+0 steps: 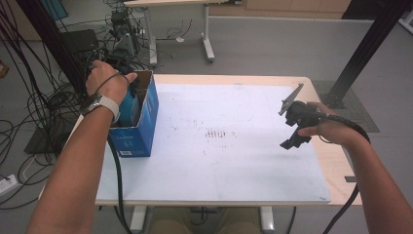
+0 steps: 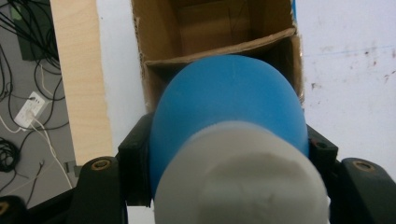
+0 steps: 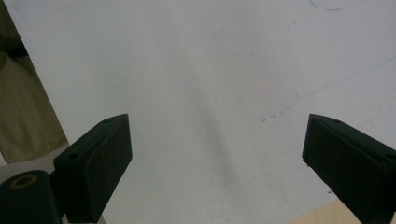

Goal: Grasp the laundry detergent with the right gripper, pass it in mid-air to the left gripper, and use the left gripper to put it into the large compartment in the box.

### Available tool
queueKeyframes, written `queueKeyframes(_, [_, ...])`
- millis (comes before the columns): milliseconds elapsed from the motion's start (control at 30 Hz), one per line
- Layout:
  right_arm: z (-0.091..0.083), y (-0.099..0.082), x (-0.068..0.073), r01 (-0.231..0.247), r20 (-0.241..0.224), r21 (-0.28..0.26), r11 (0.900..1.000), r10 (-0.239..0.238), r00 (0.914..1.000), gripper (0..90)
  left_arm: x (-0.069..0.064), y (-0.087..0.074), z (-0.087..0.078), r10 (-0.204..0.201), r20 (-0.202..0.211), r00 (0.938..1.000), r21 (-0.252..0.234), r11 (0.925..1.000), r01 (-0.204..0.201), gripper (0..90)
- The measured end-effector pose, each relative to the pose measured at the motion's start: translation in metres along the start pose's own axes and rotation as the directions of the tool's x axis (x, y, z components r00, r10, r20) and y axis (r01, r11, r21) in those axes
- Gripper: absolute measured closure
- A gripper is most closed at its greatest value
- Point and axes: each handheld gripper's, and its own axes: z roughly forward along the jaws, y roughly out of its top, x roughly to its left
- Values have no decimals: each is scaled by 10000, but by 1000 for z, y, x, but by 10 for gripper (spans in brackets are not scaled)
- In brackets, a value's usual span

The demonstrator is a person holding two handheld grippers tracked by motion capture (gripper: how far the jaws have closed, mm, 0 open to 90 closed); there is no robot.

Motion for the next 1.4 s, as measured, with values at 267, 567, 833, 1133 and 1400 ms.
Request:
queueKeyframes(267, [3, -1, 0, -43, -39, 50, 10000, 43, 10000, 81, -4, -3, 17, 210, -36, 9998, -30, 9998, -211, 374])
queueKeyframes(567, [5, -4, -1, -119, -86, 53, 9999, 120, 9999, 80, -5, -5, 29, 252, -96, 9996, 6, 9997, -252, 375])
queueKeyframes(833, [7, -6, 0, -180, -130, -1, 9998, 180, 9998, 78, -4, -8, 37, 287, -114, 9995, 111, 9995, -286, 375])
queueKeyframes(1133, [10, -7, 0, -205, -188, 53, 9998, 206, 9996, 78, -5, -10, 49, 369, -30, 9993, 249, 9990, -368, 375])
queueKeyframes(1400, [13, -9, 0, -240, -246, 52, 9997, 241, 9994, 78, -4, -12, 58, 335, 59, 9994, 325, 9989, -337, 374])
